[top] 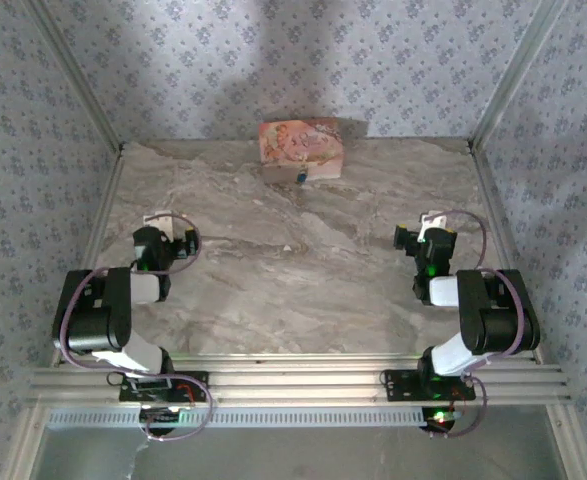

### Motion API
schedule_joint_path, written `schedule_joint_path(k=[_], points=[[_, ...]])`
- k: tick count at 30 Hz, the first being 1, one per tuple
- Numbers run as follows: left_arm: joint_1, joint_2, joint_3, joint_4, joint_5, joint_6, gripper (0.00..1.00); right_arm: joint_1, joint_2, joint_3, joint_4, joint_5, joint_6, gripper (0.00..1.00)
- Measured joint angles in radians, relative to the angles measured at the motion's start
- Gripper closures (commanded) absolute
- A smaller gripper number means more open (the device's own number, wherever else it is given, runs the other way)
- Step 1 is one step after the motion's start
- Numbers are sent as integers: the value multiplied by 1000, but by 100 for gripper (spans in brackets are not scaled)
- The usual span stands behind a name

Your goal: Unlock the padlock with the key

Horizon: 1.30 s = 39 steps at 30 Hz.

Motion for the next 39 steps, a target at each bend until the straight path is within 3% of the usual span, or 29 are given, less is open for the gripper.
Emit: schedule_joint_path(k=[32,39], points=[[0,0,0,0,0,0,2,-3,0,0,-6,-23,-3,0],[0,0,0,0,0,0,2,-32,0,0,-8,-78,-3,0]])
